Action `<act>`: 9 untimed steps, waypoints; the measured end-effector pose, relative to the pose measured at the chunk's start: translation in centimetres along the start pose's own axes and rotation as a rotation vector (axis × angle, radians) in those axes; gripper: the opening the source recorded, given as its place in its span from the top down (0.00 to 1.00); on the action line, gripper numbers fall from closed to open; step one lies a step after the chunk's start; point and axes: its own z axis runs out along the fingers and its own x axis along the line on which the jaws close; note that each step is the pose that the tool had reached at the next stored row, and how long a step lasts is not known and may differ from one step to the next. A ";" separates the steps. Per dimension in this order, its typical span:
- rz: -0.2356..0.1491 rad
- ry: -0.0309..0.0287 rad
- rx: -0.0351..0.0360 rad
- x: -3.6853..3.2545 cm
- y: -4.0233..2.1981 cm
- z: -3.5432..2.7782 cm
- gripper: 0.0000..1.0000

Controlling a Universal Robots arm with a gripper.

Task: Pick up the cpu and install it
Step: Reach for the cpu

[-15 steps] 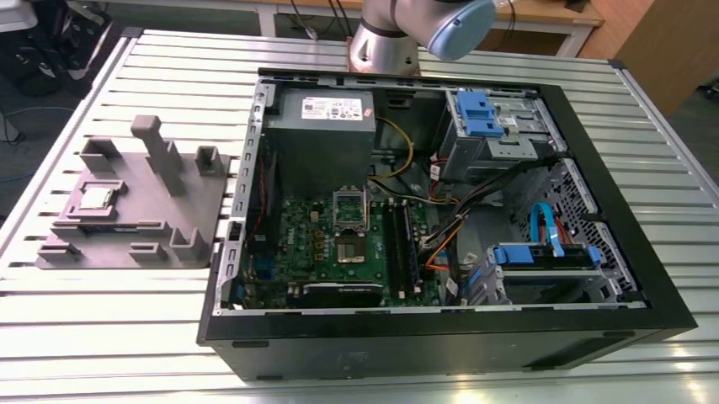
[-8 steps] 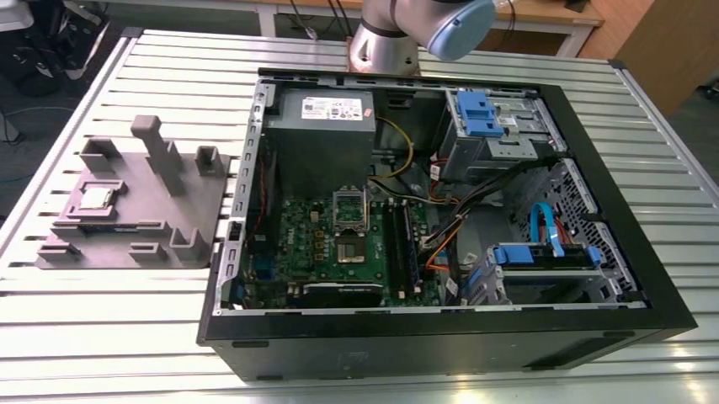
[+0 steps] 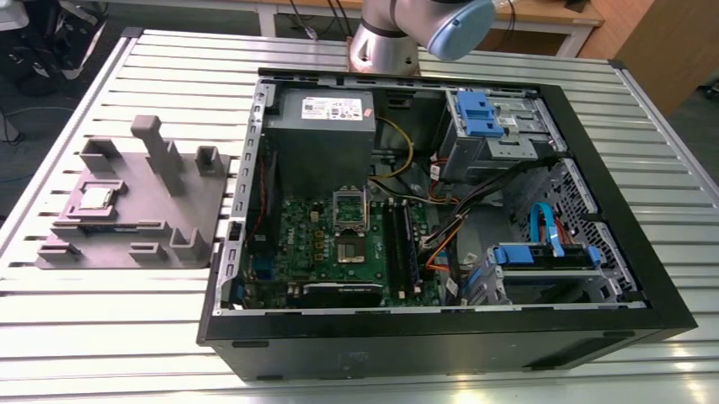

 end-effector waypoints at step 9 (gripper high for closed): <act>0.000 0.0001 0.0001 0.37 -0.03 0.01 0.90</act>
